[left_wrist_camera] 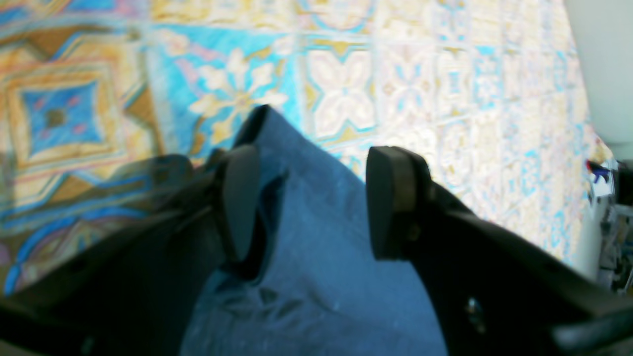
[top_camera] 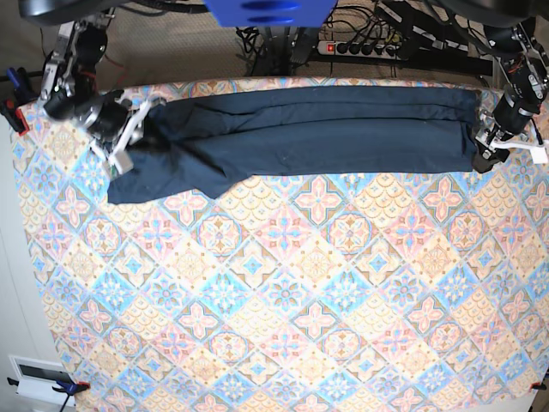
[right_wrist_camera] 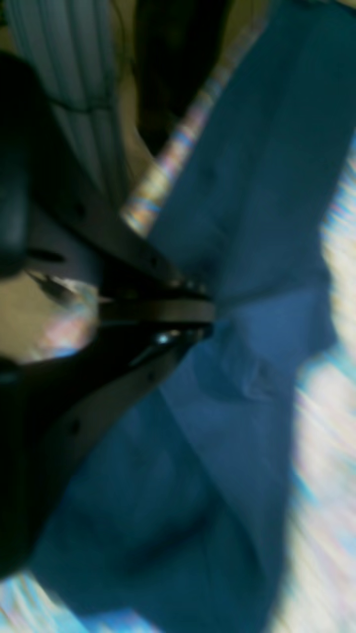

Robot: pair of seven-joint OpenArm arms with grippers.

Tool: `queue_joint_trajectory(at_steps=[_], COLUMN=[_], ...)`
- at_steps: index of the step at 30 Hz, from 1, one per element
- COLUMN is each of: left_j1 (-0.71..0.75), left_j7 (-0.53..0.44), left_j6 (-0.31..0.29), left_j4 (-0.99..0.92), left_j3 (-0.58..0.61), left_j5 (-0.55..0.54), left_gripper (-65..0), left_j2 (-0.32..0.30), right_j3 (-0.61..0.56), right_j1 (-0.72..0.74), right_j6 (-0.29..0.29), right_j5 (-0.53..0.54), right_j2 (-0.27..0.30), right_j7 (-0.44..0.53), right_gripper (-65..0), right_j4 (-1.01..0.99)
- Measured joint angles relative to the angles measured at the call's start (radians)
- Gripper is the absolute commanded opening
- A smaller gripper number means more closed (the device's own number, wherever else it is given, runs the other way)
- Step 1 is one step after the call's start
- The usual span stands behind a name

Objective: Layout the t-shirt on the table in an organized manner, then fold the t-shirt properly
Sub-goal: 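Pull the folded strip's ends apart with both grippers to straighten it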

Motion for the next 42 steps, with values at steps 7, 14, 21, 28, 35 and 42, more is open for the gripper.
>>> queue_joint_trajectory(at_steps=[7,14,21,28,35,42], left_j1=[0.0,-0.005,0.014,0.013,0.008,-0.095], left_j7=[-0.002,-0.001,0.068,0.169,0.215,0.217], left_j6=[0.001,0.001,0.001,-0.007,-0.007,-0.007], left_j4=[0.0,0.0,-0.001,-0.001,-0.017,-0.199], left_j3=[0.0,0.0,0.031,0.122,0.201,0.314], left_j5=[0.002,0.002,0.01,0.12,0.142,0.142], left_gripper=[-30.5,-30.5,-29.7,-26.1,-17.6,-17.6], left_j2=[-0.001,0.0,-0.064,-0.15,-0.237,-0.255], right_j3=[0.012,0.013,0.096,0.147,0.146,0.145], right_j1=[-0.092,-0.085,-0.086,-0.063,-0.024,0.009], right_j6=[0.0,-0.001,-0.001,0.0,0.0,0.0], right_j5=[0.007,0.007,0.014,0.011,0.006,0.014], right_j2=[0.005,0.011,0.038,0.035,0.035,0.031], right_j7=[0.006,0.01,0.014,0.006,0.005,0.01], right_gripper=[-64.4,-56.2,-39.4,-39.6,-39.6,-39.6], right_j4=[0.003,0.003,0.003,0.003,0.003,0.003])
